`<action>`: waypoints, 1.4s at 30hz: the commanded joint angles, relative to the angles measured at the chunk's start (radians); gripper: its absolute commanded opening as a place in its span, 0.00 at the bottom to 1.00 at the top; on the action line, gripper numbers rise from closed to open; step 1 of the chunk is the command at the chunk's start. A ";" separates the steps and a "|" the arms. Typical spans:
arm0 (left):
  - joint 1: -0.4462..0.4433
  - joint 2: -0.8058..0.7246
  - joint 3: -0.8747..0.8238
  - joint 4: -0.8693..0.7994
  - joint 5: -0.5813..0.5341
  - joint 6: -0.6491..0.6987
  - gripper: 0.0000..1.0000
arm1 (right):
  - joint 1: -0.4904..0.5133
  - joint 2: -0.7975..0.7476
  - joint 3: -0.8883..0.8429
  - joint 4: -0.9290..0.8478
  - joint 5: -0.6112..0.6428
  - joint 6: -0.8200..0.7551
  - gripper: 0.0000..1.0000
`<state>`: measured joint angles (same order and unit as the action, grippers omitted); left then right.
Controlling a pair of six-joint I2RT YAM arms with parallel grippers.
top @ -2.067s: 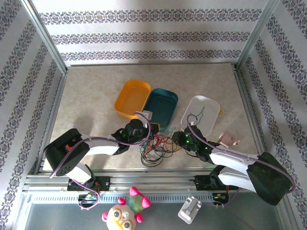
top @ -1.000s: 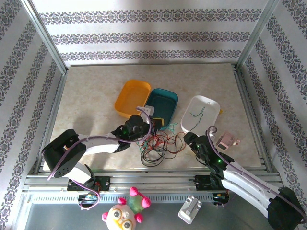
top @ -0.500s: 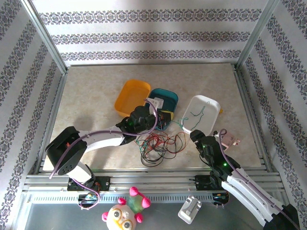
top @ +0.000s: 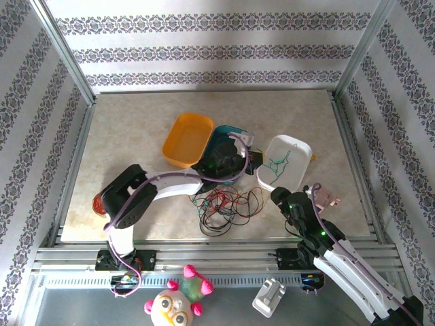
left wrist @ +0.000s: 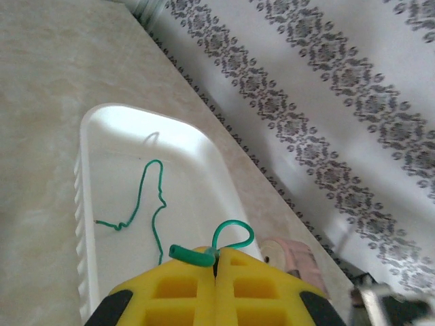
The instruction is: Untangle the cables
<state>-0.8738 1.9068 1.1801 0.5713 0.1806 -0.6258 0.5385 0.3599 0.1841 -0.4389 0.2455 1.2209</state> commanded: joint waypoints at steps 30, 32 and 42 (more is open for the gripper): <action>-0.016 -0.529 -0.486 -0.493 -0.599 -0.070 1.00 | 0.259 0.555 0.304 0.222 -0.141 -0.366 0.72; -0.012 -0.557 -0.484 -0.569 -0.612 -0.077 1.00 | 0.309 0.668 0.376 0.239 -0.172 -0.428 0.72; -0.002 -0.679 -0.476 -0.792 -0.334 0.244 1.00 | 0.361 1.034 0.596 0.142 -0.194 -0.476 0.70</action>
<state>-0.8684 1.2381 0.6811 -0.0792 -0.2989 -0.5385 0.9112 1.3560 0.7544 -0.2550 0.0124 0.7288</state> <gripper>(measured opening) 0.999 0.695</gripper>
